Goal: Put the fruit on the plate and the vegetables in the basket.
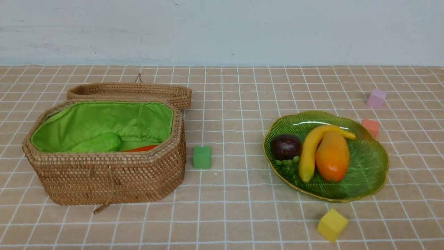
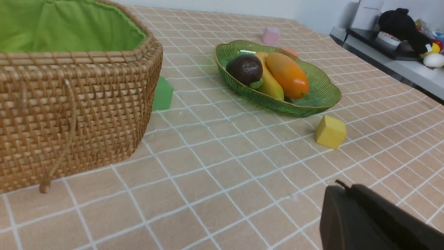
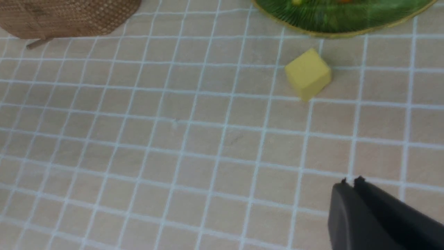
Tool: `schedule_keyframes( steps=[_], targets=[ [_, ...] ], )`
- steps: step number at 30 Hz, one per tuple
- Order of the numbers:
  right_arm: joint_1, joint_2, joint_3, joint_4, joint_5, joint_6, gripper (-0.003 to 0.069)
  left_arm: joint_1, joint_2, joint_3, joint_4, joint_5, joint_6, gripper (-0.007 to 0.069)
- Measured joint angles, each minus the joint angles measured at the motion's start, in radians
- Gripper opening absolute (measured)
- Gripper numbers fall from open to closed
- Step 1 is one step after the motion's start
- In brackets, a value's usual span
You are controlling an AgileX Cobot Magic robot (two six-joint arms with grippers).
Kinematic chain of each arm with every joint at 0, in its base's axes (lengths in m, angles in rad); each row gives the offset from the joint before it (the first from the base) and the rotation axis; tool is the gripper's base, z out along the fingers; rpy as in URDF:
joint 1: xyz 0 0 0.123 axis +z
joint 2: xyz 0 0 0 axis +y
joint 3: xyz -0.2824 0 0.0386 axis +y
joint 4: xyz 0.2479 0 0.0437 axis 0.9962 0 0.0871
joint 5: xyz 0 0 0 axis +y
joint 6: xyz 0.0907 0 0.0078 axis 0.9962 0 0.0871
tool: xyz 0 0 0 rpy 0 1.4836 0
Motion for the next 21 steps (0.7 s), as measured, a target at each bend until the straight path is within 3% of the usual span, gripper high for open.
schedule_keyframes(
  steps=[2, 5, 8, 12, 21],
  targets=[
    [-0.037, -0.022, 0.042, -0.068, -0.095, -0.006, 0.0006, 0.000, 0.000, 0.000, 0.000, 0.000, 0.000, 0.0002],
    [-0.181, -0.082, 0.164, -0.094, -0.275, -0.050, -0.0008, 0.000, 0.000, 0.000, 0.000, 0.001, 0.000, 0.0005],
    [-0.423, -0.206, 0.390, -0.032, -0.522, -0.155, -0.0008, 0.000, 0.000, 0.000, 0.000, 0.009, 0.000, 0.0008],
    [-0.619, -0.382, 0.610, 0.032, -0.656, -0.272, -0.0008, 0.000, 0.000, 0.000, 0.000, 0.015, 0.000, 0.0008],
    [-0.685, -0.519, 0.707, 0.053, -0.627, -0.409, -0.0008, 0.000, -0.001, 0.000, 0.000, 0.017, 0.000, 0.0011]
  ],
)
